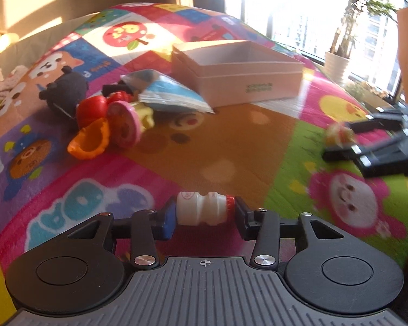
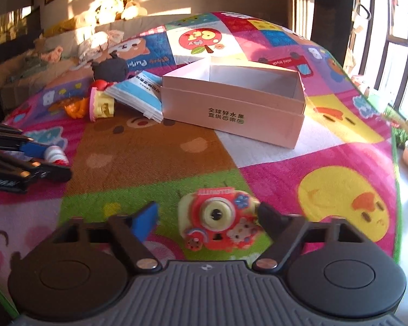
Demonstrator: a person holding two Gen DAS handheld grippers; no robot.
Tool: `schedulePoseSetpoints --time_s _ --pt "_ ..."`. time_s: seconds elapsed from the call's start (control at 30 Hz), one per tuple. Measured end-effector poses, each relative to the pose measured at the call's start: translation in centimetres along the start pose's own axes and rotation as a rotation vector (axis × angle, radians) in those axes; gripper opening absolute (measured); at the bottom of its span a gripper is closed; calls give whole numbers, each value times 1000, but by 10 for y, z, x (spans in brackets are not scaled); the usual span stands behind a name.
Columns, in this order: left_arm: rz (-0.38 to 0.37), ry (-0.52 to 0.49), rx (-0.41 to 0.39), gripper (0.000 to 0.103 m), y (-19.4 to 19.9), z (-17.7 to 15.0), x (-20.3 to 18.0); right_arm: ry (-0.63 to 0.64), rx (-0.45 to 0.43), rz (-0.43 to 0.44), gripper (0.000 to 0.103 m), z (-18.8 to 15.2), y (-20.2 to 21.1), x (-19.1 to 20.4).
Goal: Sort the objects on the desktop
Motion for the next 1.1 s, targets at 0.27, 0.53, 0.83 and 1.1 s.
schedulePoseSetpoints --time_s 0.27,0.53,0.83,1.1 --pt "5 -94 -157 48 52 44 -21 6 -22 121 56 19 54 -14" --pt "31 -117 -341 48 25 169 -27 -72 -299 131 56 122 123 -61" --pt "29 -74 -263 61 -62 216 -8 -125 -155 76 56 219 -4 -90" --pt "118 49 -213 88 -27 125 54 -124 -218 31 59 210 -23 -86"
Point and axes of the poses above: each gripper's, at about its wrist camera, not at the fingertips, and y roughly against the way its jaws point, x to its left, z to its top, the point moved 8 cm from there along -y, roughly the way its jaws point, and after that the axes turned 12 degrees about x, right-handed, at the moved point
